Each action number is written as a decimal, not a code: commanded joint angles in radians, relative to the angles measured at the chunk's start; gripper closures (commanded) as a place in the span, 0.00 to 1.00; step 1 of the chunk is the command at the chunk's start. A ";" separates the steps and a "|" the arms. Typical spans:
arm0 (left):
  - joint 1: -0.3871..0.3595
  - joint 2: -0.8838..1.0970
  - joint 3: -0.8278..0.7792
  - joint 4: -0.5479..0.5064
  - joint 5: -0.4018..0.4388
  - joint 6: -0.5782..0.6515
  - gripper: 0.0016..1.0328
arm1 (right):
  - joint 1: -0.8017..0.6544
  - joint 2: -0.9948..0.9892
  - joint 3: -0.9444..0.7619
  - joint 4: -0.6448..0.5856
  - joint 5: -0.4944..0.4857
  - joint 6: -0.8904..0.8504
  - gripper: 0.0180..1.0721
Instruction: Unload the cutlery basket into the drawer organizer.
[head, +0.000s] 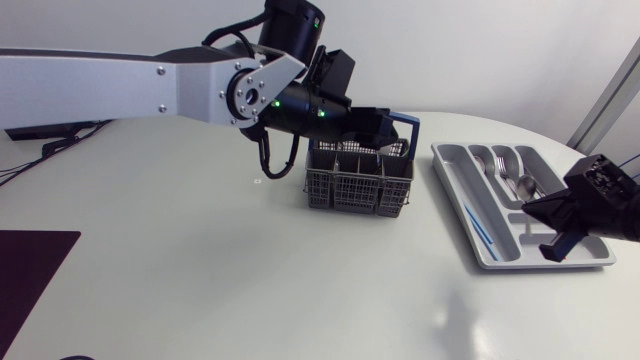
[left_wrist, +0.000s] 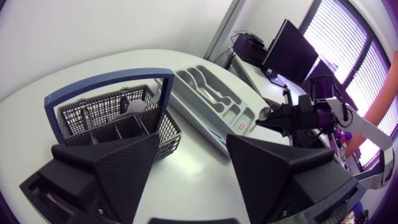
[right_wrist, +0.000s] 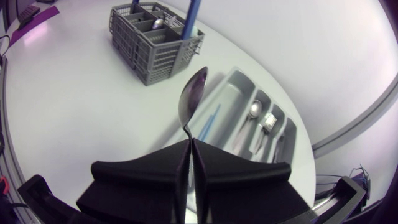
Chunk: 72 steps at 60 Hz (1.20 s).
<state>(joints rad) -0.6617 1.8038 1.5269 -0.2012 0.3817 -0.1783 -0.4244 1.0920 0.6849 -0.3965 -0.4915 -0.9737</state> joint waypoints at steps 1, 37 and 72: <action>-0.007 0.039 0.022 0.005 -0.020 0.017 0.25 | -0.077 0.014 -0.027 0.041 0.008 -0.094 0.94; -0.033 0.138 0.068 0.003 -0.142 0.060 0.25 | -0.344 0.434 -0.012 0.404 0.047 -0.319 0.94; -0.073 0.166 -0.001 0.120 -0.314 0.134 0.25 | -0.358 0.563 -0.028 0.544 0.134 -0.382 0.38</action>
<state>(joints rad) -0.7258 1.9301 1.5513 -0.0944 0.0837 -0.0658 -0.7746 1.6371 0.6724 0.1387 -0.3683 -1.3277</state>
